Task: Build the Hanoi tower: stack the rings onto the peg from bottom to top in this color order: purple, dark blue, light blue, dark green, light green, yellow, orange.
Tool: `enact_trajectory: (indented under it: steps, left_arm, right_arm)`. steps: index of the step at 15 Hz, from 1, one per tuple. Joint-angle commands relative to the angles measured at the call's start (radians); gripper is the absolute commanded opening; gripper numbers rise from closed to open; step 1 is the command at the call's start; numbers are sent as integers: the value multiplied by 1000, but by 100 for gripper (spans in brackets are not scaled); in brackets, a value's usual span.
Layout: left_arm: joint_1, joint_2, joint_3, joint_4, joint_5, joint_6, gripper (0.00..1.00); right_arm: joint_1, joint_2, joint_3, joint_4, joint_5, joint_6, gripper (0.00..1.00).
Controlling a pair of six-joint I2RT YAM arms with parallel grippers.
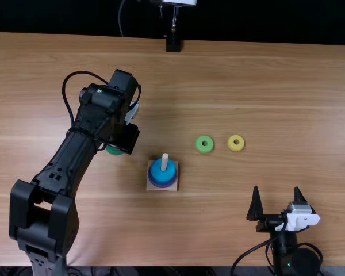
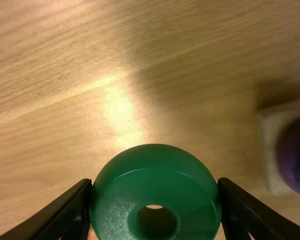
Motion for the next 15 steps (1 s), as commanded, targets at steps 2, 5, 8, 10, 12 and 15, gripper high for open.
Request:
enact_trajectory:
  steps: [2,5,8,10,12,15]
  left_arm:
    - [-57,-43,92,-65,8,-88,0]
    - [-112,-75,158,-122,8,-165,0]
    - [-163,-93,244,-159,6,-222,0]
    - [-181,-96,290,-198,6,-250,0]
    - [-193,-103,325,-247,6,-266,0]
    - [-224,-109,360,-268,6,-272,0]
  right_arm:
    - [-10,-13,-15,7,-8,3,100]
    - [-10,-13,-15,7,-8,3,100]
    - [-10,-13,-15,7,-8,3,100]
    - [-10,-13,-15,7,-8,3,100]
    - [-10,-13,-15,7,-8,3,100]
    - [-10,-13,-15,7,-8,3,100]
